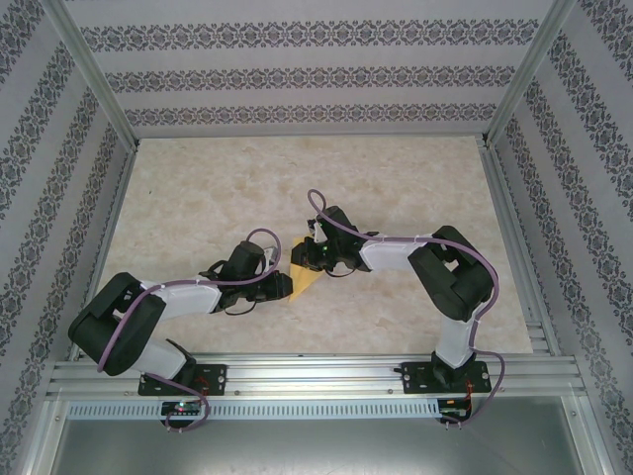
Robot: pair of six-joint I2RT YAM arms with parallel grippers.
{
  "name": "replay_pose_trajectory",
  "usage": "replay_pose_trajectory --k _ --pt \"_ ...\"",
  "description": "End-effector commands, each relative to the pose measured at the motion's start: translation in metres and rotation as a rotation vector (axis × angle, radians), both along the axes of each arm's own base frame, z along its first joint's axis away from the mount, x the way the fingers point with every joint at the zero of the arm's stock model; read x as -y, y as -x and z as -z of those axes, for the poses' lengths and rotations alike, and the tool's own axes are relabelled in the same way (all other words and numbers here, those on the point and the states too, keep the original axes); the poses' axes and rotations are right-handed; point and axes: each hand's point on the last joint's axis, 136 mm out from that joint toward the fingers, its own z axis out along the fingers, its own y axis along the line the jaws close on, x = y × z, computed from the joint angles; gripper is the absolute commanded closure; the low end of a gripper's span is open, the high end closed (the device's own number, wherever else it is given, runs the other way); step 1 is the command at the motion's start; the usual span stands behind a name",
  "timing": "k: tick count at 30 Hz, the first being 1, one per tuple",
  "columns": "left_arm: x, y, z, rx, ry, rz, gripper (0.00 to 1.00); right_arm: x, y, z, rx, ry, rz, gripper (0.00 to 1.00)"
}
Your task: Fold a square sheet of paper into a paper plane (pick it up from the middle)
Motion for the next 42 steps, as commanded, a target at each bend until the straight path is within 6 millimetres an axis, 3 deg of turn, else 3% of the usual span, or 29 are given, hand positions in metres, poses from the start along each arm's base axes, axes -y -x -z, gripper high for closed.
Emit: replay_pose_trajectory --k 1,11,23,32,37,42 --pt "0.002 0.001 -0.002 0.005 0.014 0.027 0.74 -0.003 -0.009 -0.006 0.023 -0.011 0.013 0.81" --pt "0.01 0.0 0.001 0.006 0.003 0.052 0.73 -0.004 -0.008 -0.007 0.022 -0.014 0.011 0.81" --pt "0.011 0.0 0.003 0.009 -0.006 0.052 0.89 -0.002 -0.007 -0.003 0.015 -0.002 0.011 0.81" --pt "0.01 0.002 0.008 -0.015 0.003 0.045 0.95 0.0 -0.01 0.005 0.008 0.017 0.021 0.8" --pt "0.01 0.004 0.013 -0.035 0.011 0.035 0.94 -0.001 -0.012 0.009 0.003 0.022 0.019 0.8" --pt "0.006 0.002 0.013 -0.034 -0.008 0.021 0.86 0.002 -0.015 0.015 -0.005 0.032 0.027 0.81"
